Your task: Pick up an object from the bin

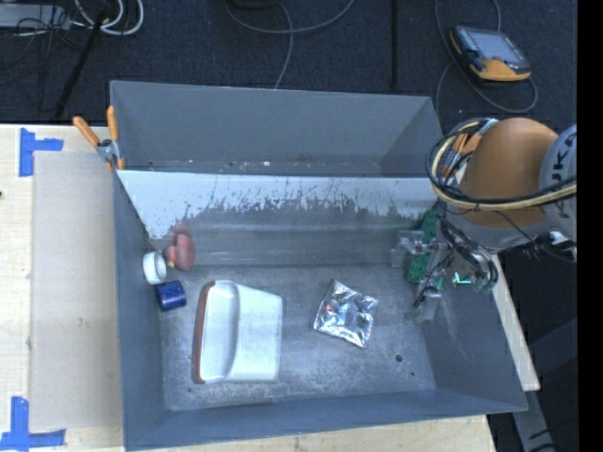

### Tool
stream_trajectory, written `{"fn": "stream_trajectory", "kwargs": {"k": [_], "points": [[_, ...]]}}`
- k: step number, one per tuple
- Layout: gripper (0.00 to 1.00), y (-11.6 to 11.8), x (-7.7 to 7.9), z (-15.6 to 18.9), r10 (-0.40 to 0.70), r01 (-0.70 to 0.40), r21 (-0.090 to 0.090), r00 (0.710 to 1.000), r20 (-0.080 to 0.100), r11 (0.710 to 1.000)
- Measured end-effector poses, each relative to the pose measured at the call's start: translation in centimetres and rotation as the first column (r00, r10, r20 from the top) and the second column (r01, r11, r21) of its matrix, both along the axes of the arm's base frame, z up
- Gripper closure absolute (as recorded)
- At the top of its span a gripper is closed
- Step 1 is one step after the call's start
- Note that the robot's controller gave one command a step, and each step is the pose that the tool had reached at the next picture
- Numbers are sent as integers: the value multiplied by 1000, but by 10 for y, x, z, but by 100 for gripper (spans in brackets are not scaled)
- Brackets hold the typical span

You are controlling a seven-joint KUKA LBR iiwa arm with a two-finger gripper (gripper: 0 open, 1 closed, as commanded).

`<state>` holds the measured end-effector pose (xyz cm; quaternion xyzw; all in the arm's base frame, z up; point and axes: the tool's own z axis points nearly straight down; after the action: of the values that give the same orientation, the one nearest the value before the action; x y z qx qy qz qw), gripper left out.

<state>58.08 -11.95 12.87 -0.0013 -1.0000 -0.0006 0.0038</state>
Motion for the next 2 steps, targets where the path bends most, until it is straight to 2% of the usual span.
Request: {"fn": "stream_trajectory", "kwargs": {"k": [1, 2], "points": [[0, 57, -19, -63, -34, 34, 3, 999, 0, 999], [100, 53, -16, -59, -33, 33, -1, 999, 8, 999]]}}
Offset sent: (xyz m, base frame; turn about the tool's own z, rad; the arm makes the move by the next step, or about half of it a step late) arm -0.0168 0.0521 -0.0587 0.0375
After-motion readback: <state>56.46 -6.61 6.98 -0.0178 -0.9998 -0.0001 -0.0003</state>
